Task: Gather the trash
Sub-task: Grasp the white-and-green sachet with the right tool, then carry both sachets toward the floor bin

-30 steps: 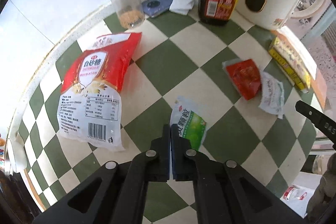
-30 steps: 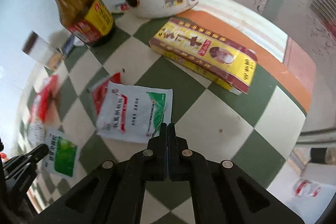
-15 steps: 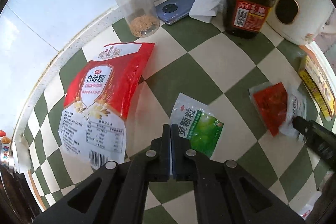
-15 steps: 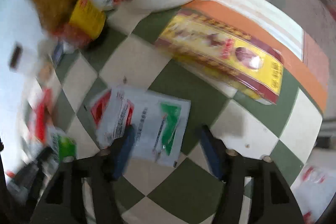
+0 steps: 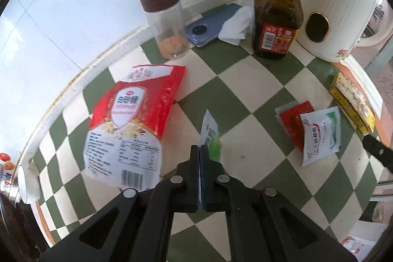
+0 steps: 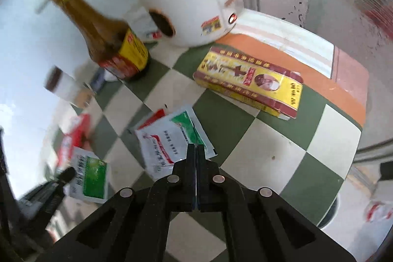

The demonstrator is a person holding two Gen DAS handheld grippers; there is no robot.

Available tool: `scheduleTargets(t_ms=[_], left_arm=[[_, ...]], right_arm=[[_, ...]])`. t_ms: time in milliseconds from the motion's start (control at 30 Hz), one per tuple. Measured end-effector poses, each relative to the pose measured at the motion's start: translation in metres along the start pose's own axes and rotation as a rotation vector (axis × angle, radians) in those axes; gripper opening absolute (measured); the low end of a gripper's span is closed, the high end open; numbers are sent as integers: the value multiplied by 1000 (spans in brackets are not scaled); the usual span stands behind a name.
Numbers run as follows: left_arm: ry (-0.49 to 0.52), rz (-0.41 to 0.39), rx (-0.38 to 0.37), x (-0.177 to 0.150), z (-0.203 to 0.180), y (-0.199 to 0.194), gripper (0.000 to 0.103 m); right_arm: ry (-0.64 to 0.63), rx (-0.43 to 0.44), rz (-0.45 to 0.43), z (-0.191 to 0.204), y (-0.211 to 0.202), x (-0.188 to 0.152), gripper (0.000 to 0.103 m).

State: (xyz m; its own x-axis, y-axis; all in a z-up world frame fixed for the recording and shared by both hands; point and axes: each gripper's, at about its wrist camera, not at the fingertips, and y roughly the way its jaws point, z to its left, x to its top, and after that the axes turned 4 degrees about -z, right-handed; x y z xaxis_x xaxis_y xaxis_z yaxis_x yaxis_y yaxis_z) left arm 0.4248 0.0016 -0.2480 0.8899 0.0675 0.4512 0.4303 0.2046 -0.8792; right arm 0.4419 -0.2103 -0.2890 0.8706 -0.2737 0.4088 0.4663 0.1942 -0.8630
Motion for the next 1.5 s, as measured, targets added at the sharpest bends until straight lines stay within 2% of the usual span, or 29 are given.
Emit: scheduleTargets(t_ms=[67, 100, 133, 167, 200, 233, 300, 333, 367, 400, 433, 467, 500, 533, 600, 633, 767, 900, 1100, 1233, 1367, 1500], left_arm=[[-6, 11, 12, 0, 1, 7, 0], [-11, 21, 16, 1, 1, 13, 0], [-13, 31, 25, 3, 1, 19, 0], [-14, 38, 29, 4, 1, 25, 0], [-17, 45, 32, 4, 2, 29, 0], [-21, 56, 34, 6, 2, 36, 0], [-28, 72, 33, 6, 3, 44, 0], [-35, 83, 27, 7, 4, 49, 0], [-39, 90, 24, 7, 4, 51, 0], [-41, 92, 21, 7, 4, 52, 0], [-42, 93, 13, 7, 4, 51, 0], [-42, 95, 4, 7, 4, 50, 0], [-46, 95, -11, 8, 4, 47, 0], [-51, 93, -23, 8, 6, 45, 0], [-59, 89, -46, 9, 8, 37, 0], [-65, 119, -65, 9, 9, 31, 0], [-59, 79, -96, 12, 10, 2, 0], [-50, 46, -160, 14, 4, -30, 0], [-35, 14, -281, 18, -14, -72, 0], [0, -11, -323, 17, -32, -98, 0], [83, -39, -366, 7, -75, -127, 0], [205, -44, -446, -17, -143, -157, 0]], right_arm=[[26, 46, 39, 3, 9, 10, 1], [41, 36, 79, 5, 20, 14, 4], [28, 7, 126, 8, 34, 19, 27], [12, -3, 151, 10, 45, 25, 60], [0, 6, 157, 17, 55, 26, 69], [-17, -1, 162, 22, 61, 28, 73], [-66, -49, 195, 30, 81, 29, 73], [-80, -56, 212, 32, 85, 27, 78], [-132, -64, 167, 42, 86, 25, 70], [-179, -86, 165, 50, 89, 21, 64], [-219, -97, 142, 57, 90, 17, 45], [-227, -55, 143, 61, 91, 12, 27], [-232, -70, 140, 64, 91, 9, 26], [-237, -71, 129, 66, 89, 6, 20], [-217, -49, 108, 65, 81, 0, 16], [-206, -39, 100, 64, 76, -1, 12], [-142, 42, 39, 51, 40, -6, 9], [-92, 87, -10, 33, -4, -3, 8], [-11, 97, -83, -22, -69, -4, 8], [69, 96, -119, -72, -114, -16, 8], [160, 88, -157, -123, -149, -36, 8], [281, 63, -204, -185, -183, -66, 8]])
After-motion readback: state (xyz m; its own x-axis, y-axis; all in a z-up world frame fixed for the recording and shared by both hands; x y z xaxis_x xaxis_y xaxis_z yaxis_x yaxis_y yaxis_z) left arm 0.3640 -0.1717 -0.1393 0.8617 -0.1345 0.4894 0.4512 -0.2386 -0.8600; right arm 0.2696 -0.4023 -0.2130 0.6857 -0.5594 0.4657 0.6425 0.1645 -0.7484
